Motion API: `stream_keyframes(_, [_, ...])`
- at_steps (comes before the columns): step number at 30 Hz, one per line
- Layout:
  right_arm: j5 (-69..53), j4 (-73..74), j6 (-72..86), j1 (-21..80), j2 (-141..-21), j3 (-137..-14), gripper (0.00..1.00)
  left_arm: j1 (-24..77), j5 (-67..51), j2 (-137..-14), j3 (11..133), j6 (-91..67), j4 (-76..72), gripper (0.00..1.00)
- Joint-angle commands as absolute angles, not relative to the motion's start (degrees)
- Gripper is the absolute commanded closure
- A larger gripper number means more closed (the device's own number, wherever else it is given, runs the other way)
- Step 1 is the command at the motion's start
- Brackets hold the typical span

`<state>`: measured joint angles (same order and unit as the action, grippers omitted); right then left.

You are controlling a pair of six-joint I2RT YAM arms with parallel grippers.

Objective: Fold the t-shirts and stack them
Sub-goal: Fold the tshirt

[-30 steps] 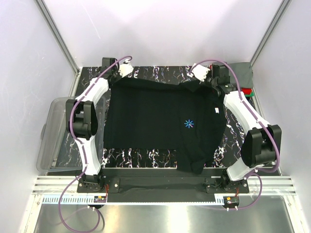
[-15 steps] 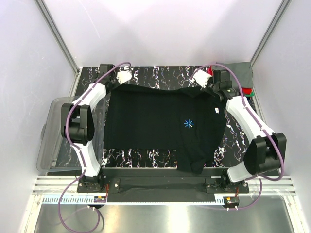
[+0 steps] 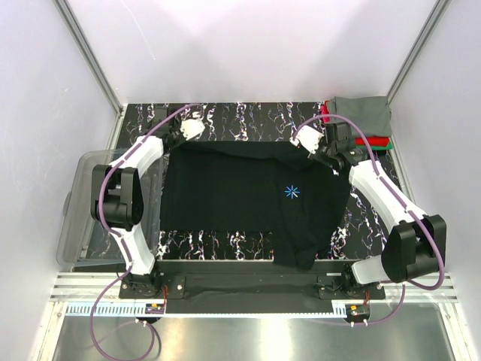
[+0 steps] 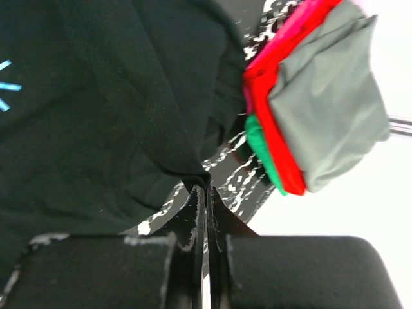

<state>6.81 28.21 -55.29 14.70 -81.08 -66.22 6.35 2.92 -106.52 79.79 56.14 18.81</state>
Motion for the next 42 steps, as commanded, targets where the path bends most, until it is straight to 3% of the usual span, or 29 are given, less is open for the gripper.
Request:
stream_keyframes(1, [5.9, 28.7, -54.1, 15.2, -78.2, -64.4, 1.00, 6.9, 1.3, -103.1, 78.3, 56.2, 18.5, 1.00])
stream_keyframes(27, [1.4, 32.7, -50.8, 15.6, -79.5, -58.4, 1.00, 7.3, 4.7, -103.9, 74.2, 50.4, 23.3, 1.00])
stream_keyframes(30, [1.8, 32.8, -50.8, 15.6, -80.0, -58.3, 1.00, 7.3, 4.8, -103.4, 74.4, 50.1, 23.5, 0.94])
stream_keyframes(31, [2.2, 32.9, -50.8, 15.6, -80.2, -59.0, 0.83, 7.3, 4.8, -102.8, 74.6, 49.7, 23.7, 0.91])
stream_keyframes(34, [5.3, 33.0, -48.1, 15.6, -80.1, -63.5, 0.55, 7.7, 4.2, -100.4, 76.4, 47.6, 25.1, 0.77])
stream_keyframes(38, [8.8, 32.9, -45.0, 15.6, -79.4, -69.3, 0.49, 9.9, 4.4, -97.4, 78.3, 45.4, 27.4, 0.65])
stream_keyframes(42, [6.7, 30.7, -41.8, 13.1, -81.6, -71.3, 0.51, 12.4, 1.7, -96.7, 81.1, 40.1, 30.1, 0.55])
